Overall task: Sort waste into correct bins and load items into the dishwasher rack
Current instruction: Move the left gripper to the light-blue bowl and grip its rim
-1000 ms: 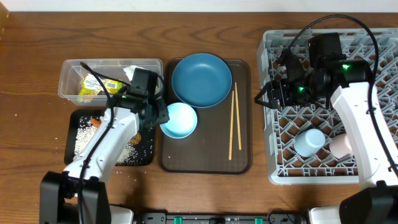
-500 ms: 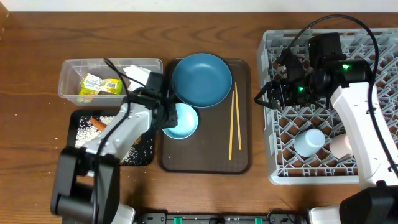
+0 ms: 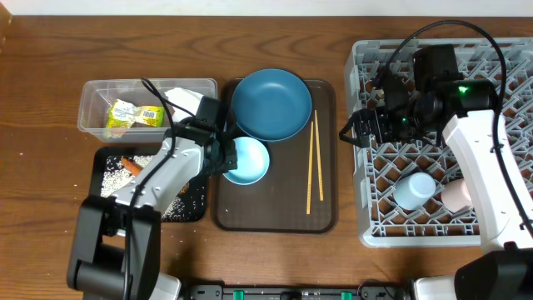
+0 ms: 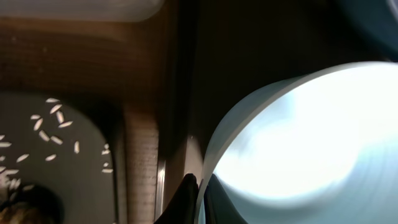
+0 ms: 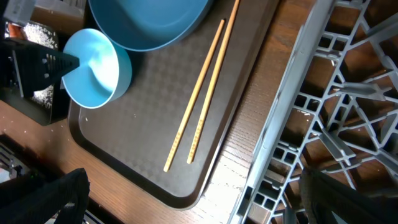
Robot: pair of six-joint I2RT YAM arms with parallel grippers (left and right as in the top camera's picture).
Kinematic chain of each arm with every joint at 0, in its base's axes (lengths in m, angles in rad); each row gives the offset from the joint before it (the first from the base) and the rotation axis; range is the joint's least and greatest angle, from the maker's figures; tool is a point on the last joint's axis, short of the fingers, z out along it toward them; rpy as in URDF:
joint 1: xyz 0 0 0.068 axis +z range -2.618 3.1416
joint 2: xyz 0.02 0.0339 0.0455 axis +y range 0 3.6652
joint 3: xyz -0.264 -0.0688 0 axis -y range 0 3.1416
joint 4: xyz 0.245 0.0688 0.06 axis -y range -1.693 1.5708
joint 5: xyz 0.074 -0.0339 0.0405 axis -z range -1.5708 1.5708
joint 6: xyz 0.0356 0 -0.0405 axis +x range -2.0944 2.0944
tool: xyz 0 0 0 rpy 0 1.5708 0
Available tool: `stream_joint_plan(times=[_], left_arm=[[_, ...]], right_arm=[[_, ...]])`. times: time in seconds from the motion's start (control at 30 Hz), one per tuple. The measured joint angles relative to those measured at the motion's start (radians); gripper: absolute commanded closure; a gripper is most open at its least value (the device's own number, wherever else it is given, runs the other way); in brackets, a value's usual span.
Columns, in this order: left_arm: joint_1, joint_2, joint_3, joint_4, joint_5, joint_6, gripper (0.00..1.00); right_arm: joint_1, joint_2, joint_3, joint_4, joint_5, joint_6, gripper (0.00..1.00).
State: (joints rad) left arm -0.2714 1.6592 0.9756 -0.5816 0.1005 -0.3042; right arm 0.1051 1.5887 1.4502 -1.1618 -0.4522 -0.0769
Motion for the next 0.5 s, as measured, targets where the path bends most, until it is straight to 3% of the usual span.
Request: stream_joint_plan(times=[0.3,0.5], left_arm=[[0.000,-0.150,0.017,-0.080,0.000,-0.001,0.94],[-0.002,-0.265,0.090,-0.113,0.033,-0.002,0.94]], right_arm=[[0.000,0.000,0.000,0.013,-0.006,0.000,0.01],[0.040,0.000,0.000,0.089,-0.058,0.011,0.15]])
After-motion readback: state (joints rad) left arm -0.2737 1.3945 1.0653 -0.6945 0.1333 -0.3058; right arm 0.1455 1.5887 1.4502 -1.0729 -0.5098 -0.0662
